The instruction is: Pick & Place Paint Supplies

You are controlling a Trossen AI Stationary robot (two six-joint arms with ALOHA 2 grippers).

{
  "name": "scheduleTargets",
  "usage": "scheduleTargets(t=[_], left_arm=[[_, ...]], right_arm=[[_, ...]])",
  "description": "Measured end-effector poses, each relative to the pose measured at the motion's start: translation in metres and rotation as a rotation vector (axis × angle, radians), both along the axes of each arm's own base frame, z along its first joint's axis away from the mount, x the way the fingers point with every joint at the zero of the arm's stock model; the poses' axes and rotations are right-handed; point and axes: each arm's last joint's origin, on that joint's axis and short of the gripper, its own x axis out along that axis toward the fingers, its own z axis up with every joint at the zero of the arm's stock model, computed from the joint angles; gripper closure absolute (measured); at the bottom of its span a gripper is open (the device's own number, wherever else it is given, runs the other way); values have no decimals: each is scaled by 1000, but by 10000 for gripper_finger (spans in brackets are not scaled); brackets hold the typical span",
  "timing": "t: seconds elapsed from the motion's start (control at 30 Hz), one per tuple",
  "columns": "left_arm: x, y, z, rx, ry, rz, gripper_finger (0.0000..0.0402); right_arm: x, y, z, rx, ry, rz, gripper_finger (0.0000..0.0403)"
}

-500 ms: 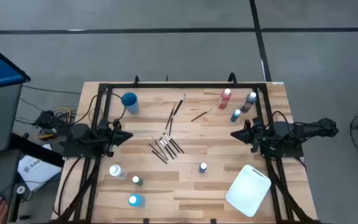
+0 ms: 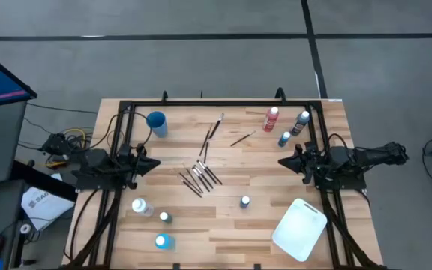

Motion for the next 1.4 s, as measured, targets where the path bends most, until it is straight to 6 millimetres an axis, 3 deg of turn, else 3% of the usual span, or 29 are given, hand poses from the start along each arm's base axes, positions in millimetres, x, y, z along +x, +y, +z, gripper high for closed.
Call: scheduleTargets(t=[1.13,1.4], left_arm=[[0,0,0,0,0,0,398],[0,0,1,-5,-11,0,398]], right_arm=[[0,0,0,-3,-1,-2,403],[0,0,6,15,-69,-8,403]])
